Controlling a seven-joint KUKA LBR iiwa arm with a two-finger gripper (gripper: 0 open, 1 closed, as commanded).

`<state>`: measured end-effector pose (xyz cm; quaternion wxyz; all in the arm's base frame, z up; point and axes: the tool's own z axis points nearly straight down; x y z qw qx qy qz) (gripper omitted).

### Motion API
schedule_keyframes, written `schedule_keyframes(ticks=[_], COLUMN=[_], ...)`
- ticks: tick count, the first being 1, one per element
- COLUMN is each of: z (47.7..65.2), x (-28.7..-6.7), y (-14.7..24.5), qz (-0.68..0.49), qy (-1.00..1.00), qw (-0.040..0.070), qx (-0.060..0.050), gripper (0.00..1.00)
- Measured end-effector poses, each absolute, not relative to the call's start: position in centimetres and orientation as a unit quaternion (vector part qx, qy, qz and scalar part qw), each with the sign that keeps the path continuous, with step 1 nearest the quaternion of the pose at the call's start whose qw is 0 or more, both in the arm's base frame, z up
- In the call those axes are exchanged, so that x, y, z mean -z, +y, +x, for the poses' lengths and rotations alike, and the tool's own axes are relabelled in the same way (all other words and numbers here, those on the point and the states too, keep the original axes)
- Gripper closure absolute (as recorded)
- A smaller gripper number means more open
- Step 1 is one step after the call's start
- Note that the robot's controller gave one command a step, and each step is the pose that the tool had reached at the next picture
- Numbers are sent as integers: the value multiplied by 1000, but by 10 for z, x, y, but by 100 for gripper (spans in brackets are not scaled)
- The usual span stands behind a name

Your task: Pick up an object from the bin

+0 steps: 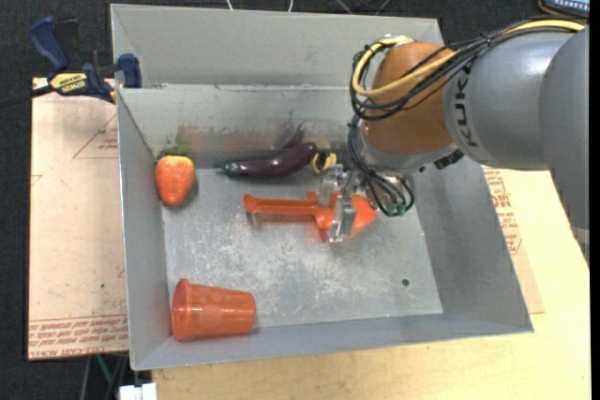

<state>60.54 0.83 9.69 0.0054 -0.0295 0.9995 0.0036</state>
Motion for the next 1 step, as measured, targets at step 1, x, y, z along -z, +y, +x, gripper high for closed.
schedule_keyframes(ticks=[1], z=[609], x=[-124], y=[9], qz=[-29], qy=[1000], qw=[11], qx=[-4], gripper=[100])
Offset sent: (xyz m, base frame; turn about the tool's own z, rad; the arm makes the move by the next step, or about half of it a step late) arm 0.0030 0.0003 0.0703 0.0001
